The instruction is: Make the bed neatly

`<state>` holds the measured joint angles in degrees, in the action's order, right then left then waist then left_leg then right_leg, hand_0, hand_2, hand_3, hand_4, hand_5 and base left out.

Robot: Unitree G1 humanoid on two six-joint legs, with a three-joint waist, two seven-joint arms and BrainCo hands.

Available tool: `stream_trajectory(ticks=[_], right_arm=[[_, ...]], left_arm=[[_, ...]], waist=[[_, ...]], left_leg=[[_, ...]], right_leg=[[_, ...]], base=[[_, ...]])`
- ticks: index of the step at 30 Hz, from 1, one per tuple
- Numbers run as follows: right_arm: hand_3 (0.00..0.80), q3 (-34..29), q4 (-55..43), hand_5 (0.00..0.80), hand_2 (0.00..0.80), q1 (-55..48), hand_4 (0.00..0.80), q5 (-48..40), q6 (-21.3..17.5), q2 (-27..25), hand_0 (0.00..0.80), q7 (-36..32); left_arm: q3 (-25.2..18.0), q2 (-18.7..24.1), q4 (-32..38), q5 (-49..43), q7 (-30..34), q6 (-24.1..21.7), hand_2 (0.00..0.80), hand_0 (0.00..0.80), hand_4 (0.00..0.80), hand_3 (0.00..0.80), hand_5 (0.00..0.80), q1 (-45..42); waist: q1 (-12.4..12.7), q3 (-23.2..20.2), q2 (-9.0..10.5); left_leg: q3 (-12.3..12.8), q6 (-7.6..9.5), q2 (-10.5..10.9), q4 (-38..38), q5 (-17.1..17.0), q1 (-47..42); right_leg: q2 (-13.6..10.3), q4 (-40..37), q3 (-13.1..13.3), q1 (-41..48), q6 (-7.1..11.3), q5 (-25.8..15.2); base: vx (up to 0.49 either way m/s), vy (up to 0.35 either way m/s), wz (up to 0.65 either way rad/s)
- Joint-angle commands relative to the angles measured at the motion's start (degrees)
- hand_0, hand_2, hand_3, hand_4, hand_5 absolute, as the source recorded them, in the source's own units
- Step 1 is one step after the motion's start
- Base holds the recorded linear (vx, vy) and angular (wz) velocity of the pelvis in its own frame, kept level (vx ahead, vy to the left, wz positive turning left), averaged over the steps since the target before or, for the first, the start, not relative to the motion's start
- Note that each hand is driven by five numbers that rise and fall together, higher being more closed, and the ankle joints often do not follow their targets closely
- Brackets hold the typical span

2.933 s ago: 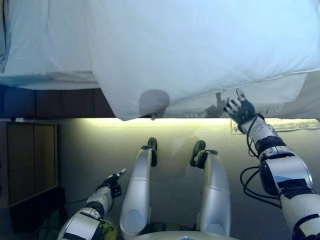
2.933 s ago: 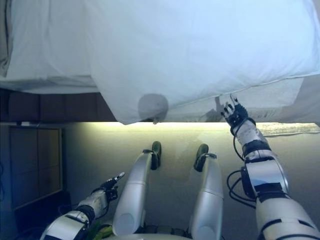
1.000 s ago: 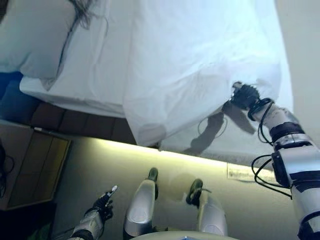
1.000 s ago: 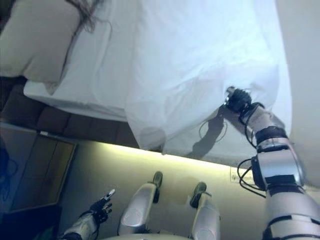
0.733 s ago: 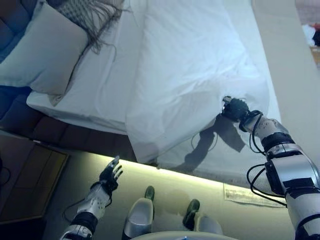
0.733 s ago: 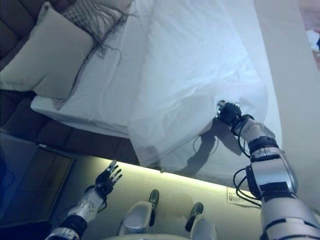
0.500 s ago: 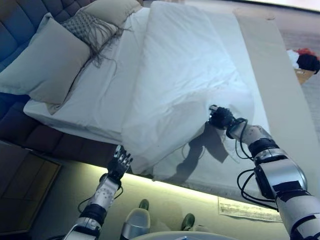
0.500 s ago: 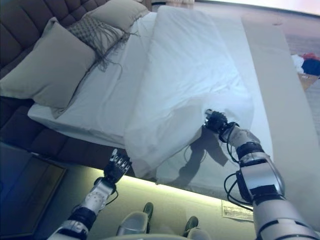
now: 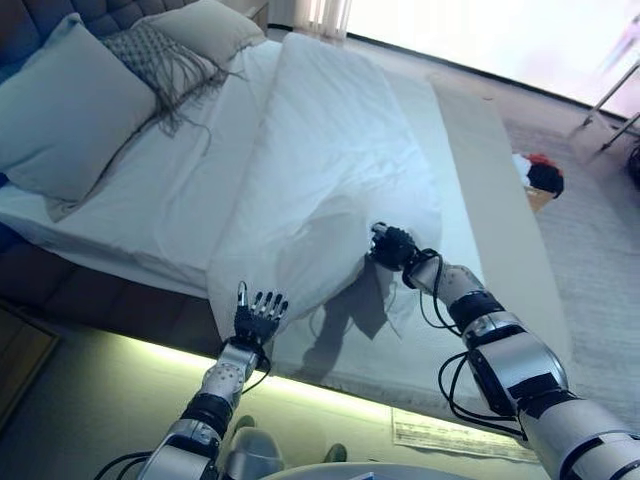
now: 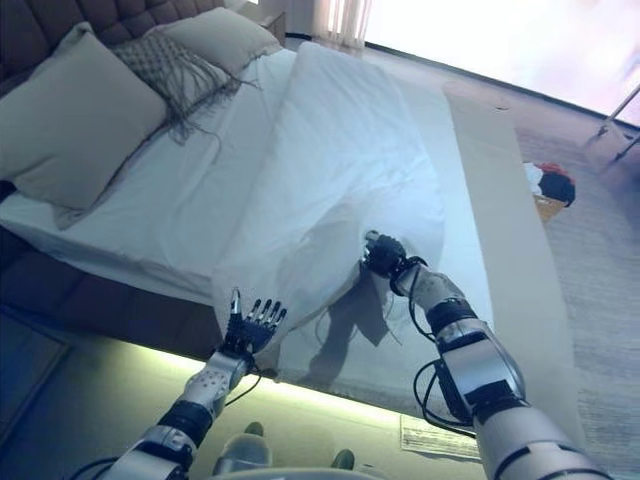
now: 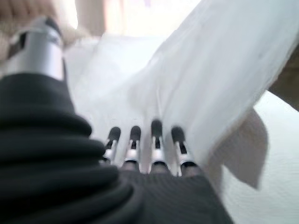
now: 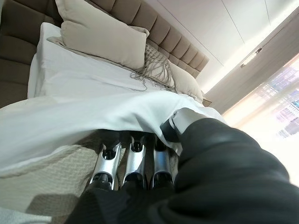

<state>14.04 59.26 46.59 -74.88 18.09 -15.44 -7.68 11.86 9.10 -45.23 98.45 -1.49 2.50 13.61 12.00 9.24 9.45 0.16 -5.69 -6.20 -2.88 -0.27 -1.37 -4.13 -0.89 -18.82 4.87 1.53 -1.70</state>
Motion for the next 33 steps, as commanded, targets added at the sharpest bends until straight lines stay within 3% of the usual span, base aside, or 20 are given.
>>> stream_trajectory(ticks=[1, 7, 12, 19, 24, 33], right_arm=[[0.8, -0.97, -11.77, 0.8, 0.8, 3.39, 0.8, -7.47, -5.35, 0.0, 0.8, -2.75], [0.8, -0.47, -16.36, 0.8, 0.8, 2.18, 0.8, -9.79, -9.7, 2.39, 0.8, -3.69], [0.8, 0.94, -21.82, 0.8, 0.8, 1.28, 0.8, -10.41, -11.46, 3.8, 0.8, -4.27], [0.8, 1.95, -27.52, 0.8, 0.8, 0.2, 0.8, -12.28, -12.81, 4.96, 0.8, -4.09], [0.8, 3.31, -34.48, 0.8, 0.8, -4.59, 0.8, -10.97, -12.26, 6.4, 0.8, -3.67], [0.8, 6.73, -47.32, 0.8, 0.8, -16.73, 0.8, -8.01, -9.78, 8.48, 0.8, -4.25]], left_arm=[[0.78, -3.11, -2.56, 6.0, -4.13, 2.93, 0.0, 0.0, 0.0, 0.0, 0.0, 0.7], [-1.57, -4.5, -5.72, 11.86, -6.39, 4.06, 0.0, 0.0, 0.0, 0.0, 0.0, -2.23], [-1.58, -5.6, -4.76, 14.55, -7.27, 2.1, 0.0, 0.0, 0.0, 0.0, 0.0, -3.12], [0.93, -6.81, -3.94, 14.55, -6.45, 1.27, 0.0, 0.0, 0.0, 0.0, 0.0, -2.82], [0.91, -6.86, -2.41, 14.55, -3.32, -1.93, 0.0, 0.0, 0.0, 0.0, 0.0, -0.53], [-3.06, -8.47, 0.18, 14.55, 2.74, -7.74, 0.0, 0.0, 0.0, 0.0, 0.0, 5.07]], waist=[[1.13, -0.92, 0.33], [1.83, -0.19, 2.44], [2.13, 0.57, 3.64], [2.0, 1.59, 4.76], [0.15, 1.62, 4.7], [-4.93, 0.69, 5.18]], left_leg=[[1.68, 1.64, -1.91, 1.28, 1.29, -0.64], [1.97, 1.75, -2.69, 1.25, 1.8, -1.53], [1.82, 1.69, -3.14, 0.37, 2.11, -1.13], [1.32, 1.73, -3.51, -0.37, 2.21, -0.7], [1.32, 1.67, -3.59, 0.05, 1.82, -0.73], [2.99, 1.68, -3.95, 0.46, 2.17, -1.83]], right_leg=[[-2.69, 0.4, 1.5, 1.31, 3.68, -0.79], [-1.88, 0.14, 1.56, 2.35, 3.84, -0.81], [-1.45, 0.29, 1.69, 2.49, 3.96, -0.81], [-1.05, 0.54, 1.67, 2.46, 4.14, -1.07], [-0.83, 0.26, 2.71, 2.14, 4.24, -1.29], [-0.56, -0.1, 5.14, 1.53, 4.62, -1.48]], base=[[0.076, -0.113, 0.0], [0.072, -0.106, 0.01], [0.028, -0.088, -0.05], [0.019, -0.064, -0.02], [-0.001, -0.004, -0.04], [0.002, -0.006, -0.08]])
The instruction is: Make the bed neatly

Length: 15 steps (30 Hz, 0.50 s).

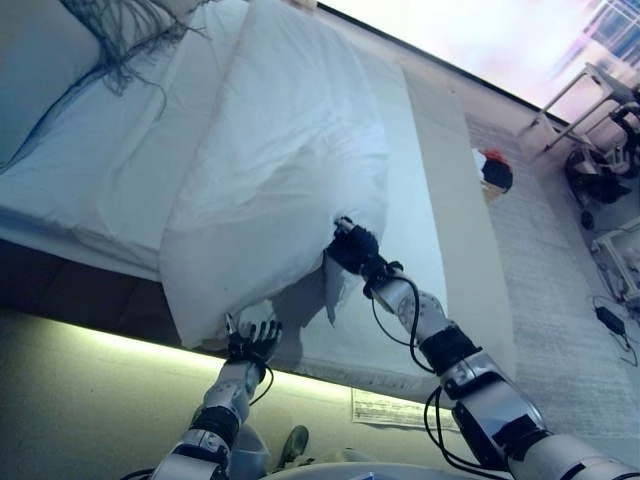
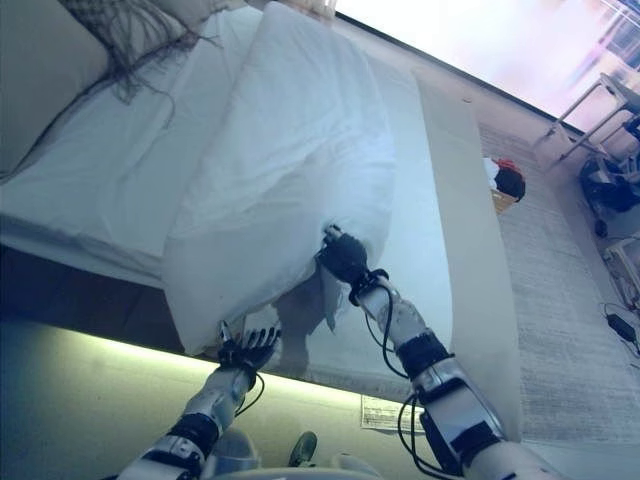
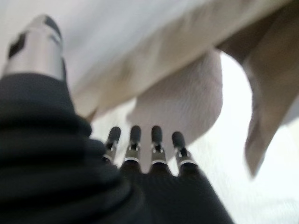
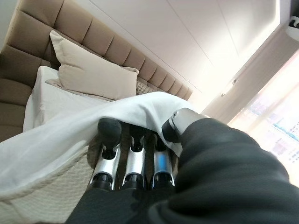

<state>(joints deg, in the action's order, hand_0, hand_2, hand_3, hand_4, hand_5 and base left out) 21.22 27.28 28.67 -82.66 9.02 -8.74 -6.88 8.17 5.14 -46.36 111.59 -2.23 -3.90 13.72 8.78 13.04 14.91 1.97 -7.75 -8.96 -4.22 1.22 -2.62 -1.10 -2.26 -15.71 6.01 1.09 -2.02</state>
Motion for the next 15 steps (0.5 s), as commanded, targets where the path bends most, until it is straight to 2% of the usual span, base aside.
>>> stream_trajectory(ticks=[1, 4, 8, 15], right_arm=[[0.8, -0.31, -16.55, 0.8, 0.8, -0.15, 0.8, 0.17, -0.01, 1.68, 0.8, -5.13], [0.8, -0.45, -19.71, 0.8, 0.8, -4.49, 0.8, 0.9, 2.37, 0.91, 0.8, -6.17], [0.8, -1.31, -24.57, 0.8, 0.8, -12.69, 0.8, 1.14, 5.67, -1.29, 0.8, -8.91], [0.8, -3.37, -26.5, 0.8, 0.8, -20.76, 0.8, 2.28, 10.33, -3.19, 0.8, -11.97]], left_arm=[[-0.05, -4.56, 1.93, 1.41, 4.11, -1.77, 0.0, 0.0, 0.0, 0.0, 0.0, 5.43], [-2.01, -4.18, 4.3, 1.41, 5.72, -3.06, 0.0, 0.0, 0.0, 0.0, 0.0, 6.59], [-5.74, -2.28, 8.33, 1.41, 6.31, -6.37, 0.0, 0.0, 0.0, 0.0, 0.0, 7.15], [-11.38, 1.56, 11.07, 1.41, 7.46, -7.19, 0.0, 0.0, 0.0, 0.0, 0.0, 4.94]], waist=[[-2.24, -3.25, -0.39], [-3.36, -3.68, -0.28], [-4.57, -4.36, 0.95], [-4.9, -6.5, 1.53]], left_leg=[[1.34, 3.73, -1.18, 1.83, 0.71, -0.76], [1.83, 3.71, -1.23, 1.77, 0.88, -1.21], [2.51, 3.64, -1.71, 1.12, 1.45, -2.64], [3.04, 3.68, -1.9, 1.61, 2.32, -6.08]], right_leg=[[-3.61, 1.22, 2.35, 0.43, 5.08, -1.13], [-3.62, 1.25, 2.97, 0.4, 5.21, -1.1], [-3.2, 1.66, 3.59, 1.12, 5.42, -0.98], [-2.94, 1.05, 4.24, 3.84, 5.67, -0.52]], base=[[0.023, 0.062, -0.25], [0.033, 0.043, -0.16], [0.093, -0.014, -0.11], [0.128, 0.006, -0.05]])
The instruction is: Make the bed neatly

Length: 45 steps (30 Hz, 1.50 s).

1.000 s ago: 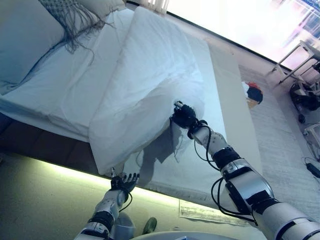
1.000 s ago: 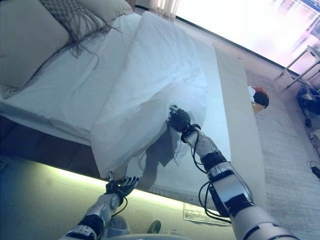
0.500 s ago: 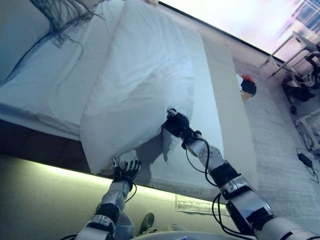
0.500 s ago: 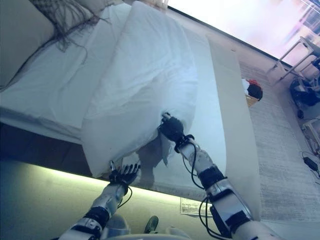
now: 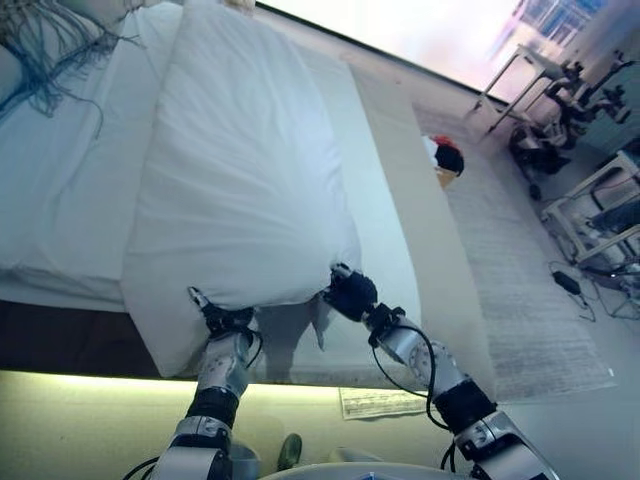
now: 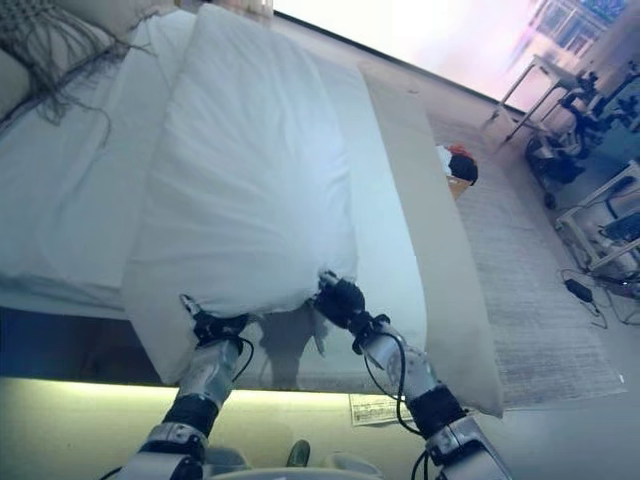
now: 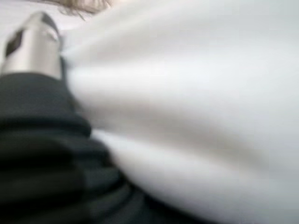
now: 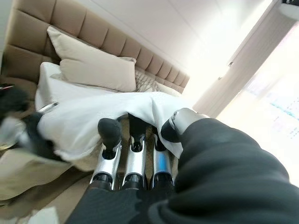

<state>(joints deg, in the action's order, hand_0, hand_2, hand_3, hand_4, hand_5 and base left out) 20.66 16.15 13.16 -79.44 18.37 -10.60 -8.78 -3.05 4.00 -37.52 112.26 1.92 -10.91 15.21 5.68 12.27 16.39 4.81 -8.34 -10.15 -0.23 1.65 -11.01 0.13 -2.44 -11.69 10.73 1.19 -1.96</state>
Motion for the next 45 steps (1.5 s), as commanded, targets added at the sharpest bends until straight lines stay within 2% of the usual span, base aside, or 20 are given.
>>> stream_trajectory(ticks=[1, 6, 9, 10, 11, 21, 26, 31, 36, 45], right_arm=[[0.8, -2.86, -15.34, 0.8, 0.8, -6.0, 0.8, -0.7, 1.07, -1.62, 0.8, -10.06], [0.8, -4.16, -13.27, 0.8, 0.8, -7.99, 0.8, 0.57, 2.36, -1.84, 0.8, -9.87], [0.8, -5.1, -11.5, 0.8, 0.8, -7.87, 0.8, 2.82, 3.3, -2.72, 0.8, -8.23], [0.546, -5.59, -10.61, 0.546, 0.546, -7.86, 0.546, 3.84, 4.28, -3.13, 0.546, -7.4], [0.0, -6.16, -9.67, 0.0, 0.0, -7.7, 0.0, 4.44, 5.3, -3.76, 0.0, -6.55], [0.0, -10.48, -0.37, 0.0, 0.0, -7.59, 0.0, 10.74, 8.39, -7.95, 0.0, -8.64], [0.0, -13.31, 2.83, 0.0, 0.0, -9.88, 0.0, 12.34, 9.14, -8.68, 0.0, -9.99], [0.0, -16.08, 7.34, 0.0, 0.0, -11.07, 0.0, 12.59, 10.19, -9.29, 0.0, -11.88], [0.0, -18.52, 11.21, 0.0, 0.0, -11.02, 0.0, 11.47, 10.51, -10.2, 0.0, -13.11], [0.0, -21.92, 16.24, 0.0, 0.0, -10.21, 0.0, 9.5, 10.31, -11.06, 0.0, -12.68]], left_arm=[[-0.7, 3.12, 2.49, 0.74, 3.62, -0.24, 0.0, 0.0, 0.0, 0.0, 0.0, 2.84], [-3.29, 3.79, 4.62, 0.74, 2.48, -1.99, 0.0, 0.0, 0.0, 0.0, 0.0, -0.81], [-4.84, 4.26, 4.61, 0.74, 3.09, -0.75, 0.0, 0.0, 0.0, 0.0, 0.0, -2.73], [-5.32, 4.62, 4.64, 0.74, 3.41, -0.13, 0.0, 0.0, 0.0, 0.0, 0.0, -3.23], [-5.87, 4.92, 4.52, 0.74, 3.58, 0.4, 0.0, 0.0, 0.0, 0.0, 0.0, -3.54], [-12.56, 10.02, 2.2, 0.74, 5.91, 3.27, 0.0, 0.0, 0.0, 0.0, 0.0, -2.21], [-16.01, 12.72, 1.26, 0.74, 7.18, 3.74, 0.0, 0.0, 0.0, 0.0, 0.0, -1.11], [-19.3, 15.8, -0.63, 0.74, 7.51, 4.09, 0.0, 0.0, 0.0, 0.0, 0.0, 0.52], [-22.2, 18.24, -2.13, 0.74, 7.56, 3.85, 0.0, 0.0, 0.0, 0.0, 0.0, 0.99], [-29.44, 22.64, -1.62, 0.74, 6.35, 1.52, 0.0, 0.0, 0.0, 0.0, 0.0, -1.51]], waist=[[-1.69, -5.97, -0.06], [-0.98, -7.05, -1.8], [-0.92, -7.75, -3.86], [-0.89, -7.94, -4.53], [-0.94, -8.16, -5.14], [-2.66, -10.67, -11.36], [-3.92, -11.62, -13.05], [-4.7, -12.46, -13.75], [-4.44, -13.12, -14.02], [-1.6, -13.89, -14.57]], left_leg=[[0.14, 4.3, -0.58, -2.06, 1.92, 1.87], [-0.39, 4.44, 0.59, 0.81, 1.57, 0.28], [-0.53, 4.47, 1.69, 2.74, 0.66, 0.3], [-0.57, 4.47, 2.04, 3.08, 0.39, 0.45], [-0.61, 4.43, 2.4, 3.35, 0.14, 0.58], [0.19, 4.33, 5.6, 4.59, -1.33, 1.27], [0.42, 4.49, 6.45, 4.82, -1.57, 1.85], [-0.13, 4.65, 7.0, 5.17, -1.64, 2.42], [-0.48, 4.48, 7.08, 5.23, -1.62, 2.97], [-2.57, 4.46, 7.6, 5.23, -2.02, 4.94]], right_leg=[[-4.21, 1.01, 0.22, -0.5, 5.62, -0.56], [-4.82, -1.18, -0.11, 0.92, 6.02, -0.87], [-5.85, -2.15, -0.68, 0.67, 6.25, -1.23], [-6.24, -2.26, -0.86, 0.49, 6.3, -1.3], [-6.6, -2.36, -0.99, 0.31, 6.35, -1.4], [-9.63, -2.56, -1.56, -0.99, 6.6, -1.9], [-10.19, -2.53, -1.43, -1.68, 6.73, -2.13], [-10.13, -2.54, -1.32, -2.09, 6.69, -1.89], [-10.13, -2.56, -1.81, -2.29, 6.69, -1.51], [-10.54, -2.56, -3.58, -3.29, 7.05, -1.18]], base=[[0.112, 0.055, 0.02], [0.01, 0.095, 0.05], [-0.118, 0.183, 0.04], [-0.113, 0.17, 0.06], [-0.113, 0.175, 0.05], [-0.1, 0.165, 0.06], [-0.121, 0.083, 0.01], [-0.099, 0.053, -0.01], [-0.087, 0.04, 0.0], [-0.085, 0.039, 0.03]])
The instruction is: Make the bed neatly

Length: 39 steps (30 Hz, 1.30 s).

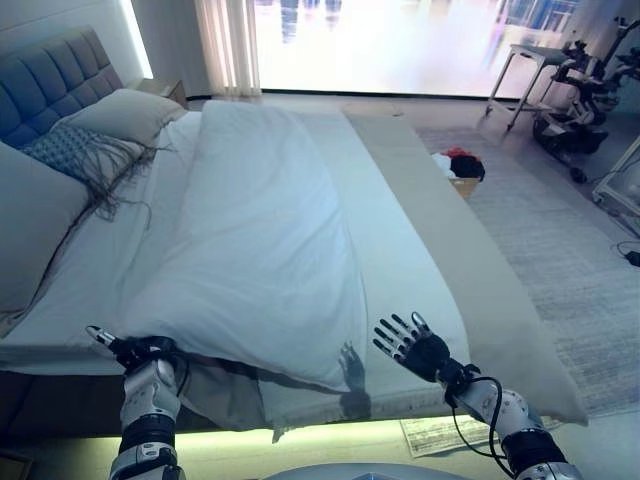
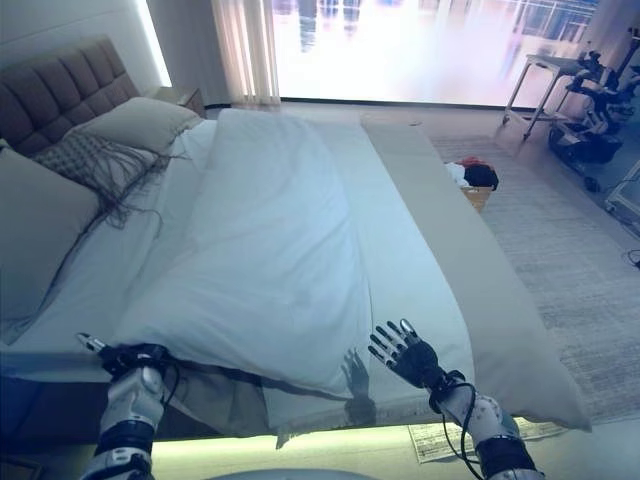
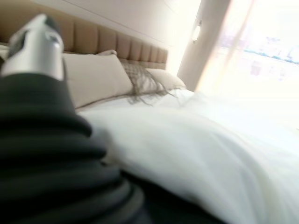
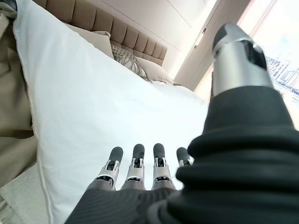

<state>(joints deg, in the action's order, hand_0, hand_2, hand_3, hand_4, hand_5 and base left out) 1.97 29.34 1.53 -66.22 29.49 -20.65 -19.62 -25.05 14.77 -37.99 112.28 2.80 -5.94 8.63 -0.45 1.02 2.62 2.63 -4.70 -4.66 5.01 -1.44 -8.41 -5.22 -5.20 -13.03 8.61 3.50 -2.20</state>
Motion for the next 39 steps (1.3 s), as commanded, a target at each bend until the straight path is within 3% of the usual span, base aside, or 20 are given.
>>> stream_trajectory(ticks=[1, 10, 14, 20, 27, 31, 39], right_arm=[[0.0, -3.34, 3.44, 0.0, 0.0, 1.53, 0.0, -4.04, -0.84, -0.96, 0.0, -1.61], [0.0, -3.68, 7.16, 0.0, 0.0, 3.03, 0.0, -5.7, -2.72, -1.28, 0.0, -2.45], [0.0, -3.49, 6.97, 0.0, 0.0, 3.54, 0.0, -7.61, -3.84, -1.55, 0.0, -1.79], [0.0, -3.98, 7.53, 0.0, 0.0, 4.01, 0.0, -9.45, -5.26, -1.5, 0.0, -1.06], [0.0, -5.98, 9.56, 0.0, 0.0, 5.47, 0.0, -10.19, -6.49, -1.22, 0.0, -0.71], [0.0, -6.71, 10.67, 0.0, 0.0, 6.2, 0.0, -10.11, -6.1, -1.93, 0.0, -0.73], [0.0, -7.94, 14.63, 0.0, 0.0, 8.32, 0.0, -9.62, -5.32, -2.99, 0.0, -3.07]], left_arm=[[-8.17, 12.21, -1.1, 0.72, 5.32, -3.66, 0.0, 0.0, 0.0, 0.0, 0.0, 4.86], [-16.11, 19.07, -3.5, 0.72, 1.61, -6.41, 0.0, 0.0, 0.0, 0.0, 0.0, 1.64], [-21.29, 22.83, -5.82, 0.72, -0.05, -8.91, 0.0, 0.0, 0.0, 0.0, 0.0, -1.05], [-26.69, 25.01, -7.13, 0.72, -1.04, -13.78, 0.0, 0.0, 0.0, 0.0, 0.0, -4.14], [-29.15, 21.56, -6.9, 0.72, -2.92, -21.68, 0.0, 0.0, 0.0, 0.0, 0.0, -6.63], [-30.78, 20.72, -10.42, 0.72, -1.77, -21.33, 0.0, 0.0, 0.0, 0.0, 0.0, -8.54], [-32.12, 17.99, -17.77, 0.72, 0.45, -15.23, 0.0, 0.0, 0.0, 0.0, 0.0, -10.48]], waist=[[4.88, -2.72, -0.91], [9.24, -3.26, -1.78], [11.17, -3.18, -2.19], [13.51, -3.25, -2.42], [15.51, -2.84, -1.71], [15.9, -2.49, -1.3], [17.71, -1.75, -0.14]], left_leg=[[-0.6, 0.82, 2.18, -0.01, 1.0, 2.59], [-4.45, 1.17, 3.65, -0.01, 0.62, 4.83], [-5.86, 1.4, 4.2, -0.01, 0.43, 5.55], [-8.02, 1.52, 4.98, -0.01, 0.14, 6.49], [-10.12, 1.7, 5.5, -0.01, 0.24, 6.78], [-10.49, 1.76, 5.49, -0.01, 0.24, 6.69], [-11.65, 1.6, 5.38, -0.01, 0.02, 7.22]], right_leg=[[-5.28, 0.2, -2.48, -1.27, 4.79, -0.91], [-5.86, 0.2, -5.51, -1.51, 5.51, -0.64], [-6.14, 0.2, -6.51, -1.59, 5.79, -0.66], [-6.55, 0.2, -7.92, -1.52, 5.96, -0.76], [-6.73, 0.2, -9.12, -1.09, 5.99, -0.69], [-6.66, 0.22, -9.24, -0.76, 5.99, -0.66], [-6.64, 0.23, -10.39, -0.42, 5.86, -0.55]], base=[[-0.066, 0.029, 0.06], [-0.039, 0.026, 0.07], [-0.028, 0.031, 0.0], [-0.023, 0.014, -0.02], [-0.029, -0.006, -0.02], [-0.039, 0.017, -0.01], [-0.053, 0.0, 0.02]])
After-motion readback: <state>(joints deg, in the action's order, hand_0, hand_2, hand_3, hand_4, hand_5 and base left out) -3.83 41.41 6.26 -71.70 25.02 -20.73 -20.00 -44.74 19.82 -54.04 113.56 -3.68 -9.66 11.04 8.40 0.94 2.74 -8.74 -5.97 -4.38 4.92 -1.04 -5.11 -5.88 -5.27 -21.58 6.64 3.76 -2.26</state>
